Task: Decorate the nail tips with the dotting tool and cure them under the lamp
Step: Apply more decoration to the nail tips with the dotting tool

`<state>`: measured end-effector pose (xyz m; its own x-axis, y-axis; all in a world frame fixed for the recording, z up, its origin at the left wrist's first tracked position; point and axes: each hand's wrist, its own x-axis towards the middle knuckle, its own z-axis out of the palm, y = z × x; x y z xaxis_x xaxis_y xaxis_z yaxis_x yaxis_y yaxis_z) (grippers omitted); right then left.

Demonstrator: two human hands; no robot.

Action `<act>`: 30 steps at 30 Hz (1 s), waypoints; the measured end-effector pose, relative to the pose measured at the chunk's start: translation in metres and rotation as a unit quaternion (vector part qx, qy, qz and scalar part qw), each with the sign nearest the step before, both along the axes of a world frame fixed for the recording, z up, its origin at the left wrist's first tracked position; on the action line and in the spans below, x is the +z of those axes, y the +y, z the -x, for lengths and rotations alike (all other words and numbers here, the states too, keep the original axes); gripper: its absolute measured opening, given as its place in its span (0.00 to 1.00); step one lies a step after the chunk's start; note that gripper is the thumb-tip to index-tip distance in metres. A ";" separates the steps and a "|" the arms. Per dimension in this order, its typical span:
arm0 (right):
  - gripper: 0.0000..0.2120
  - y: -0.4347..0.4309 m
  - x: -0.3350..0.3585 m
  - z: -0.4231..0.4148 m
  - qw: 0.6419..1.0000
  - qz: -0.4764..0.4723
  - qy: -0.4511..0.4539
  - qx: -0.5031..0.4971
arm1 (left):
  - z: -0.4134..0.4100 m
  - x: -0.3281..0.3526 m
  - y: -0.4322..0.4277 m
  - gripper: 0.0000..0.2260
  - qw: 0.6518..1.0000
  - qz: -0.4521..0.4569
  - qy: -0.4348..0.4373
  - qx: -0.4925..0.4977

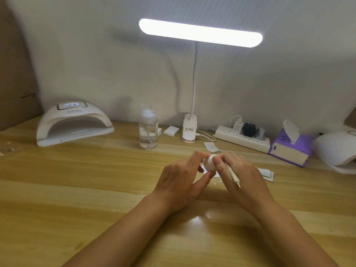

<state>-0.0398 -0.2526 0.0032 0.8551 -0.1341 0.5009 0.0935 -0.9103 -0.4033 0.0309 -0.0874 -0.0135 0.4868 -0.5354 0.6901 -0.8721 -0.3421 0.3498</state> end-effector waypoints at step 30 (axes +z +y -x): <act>0.11 -0.029 -0.004 0.010 0.999 0.019 0.034 -0.035 | -0.052 -0.010 0.012 0.10 0.949 0.006 0.245 0.196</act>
